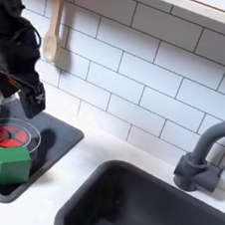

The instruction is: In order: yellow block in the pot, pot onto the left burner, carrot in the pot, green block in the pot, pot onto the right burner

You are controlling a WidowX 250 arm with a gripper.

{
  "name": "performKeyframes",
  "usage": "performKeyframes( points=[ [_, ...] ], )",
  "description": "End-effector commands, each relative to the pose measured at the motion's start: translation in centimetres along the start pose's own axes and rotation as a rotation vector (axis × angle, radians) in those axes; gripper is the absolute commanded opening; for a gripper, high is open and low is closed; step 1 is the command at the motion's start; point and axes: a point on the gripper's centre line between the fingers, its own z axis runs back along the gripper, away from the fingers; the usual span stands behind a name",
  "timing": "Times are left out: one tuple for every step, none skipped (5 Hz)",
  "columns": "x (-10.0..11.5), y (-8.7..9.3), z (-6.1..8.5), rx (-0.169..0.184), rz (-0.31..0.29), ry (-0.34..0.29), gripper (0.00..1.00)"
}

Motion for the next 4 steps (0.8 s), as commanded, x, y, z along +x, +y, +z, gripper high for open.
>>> performKeyframes(
  points=[
    [-0.5,-1.8,0.1,-0.062,-0.04,0.013,1.0],
    [-1.7,-2.3,0.3,-0.107,-0.114,0.023,1.0],
    [-2.5,-3.7,0.7,-0.147,-0.168,0.019,1.0],
    [-3.5,-4.1,0.7,-0.147,-0.157,0.023,1.0]
  ],
)
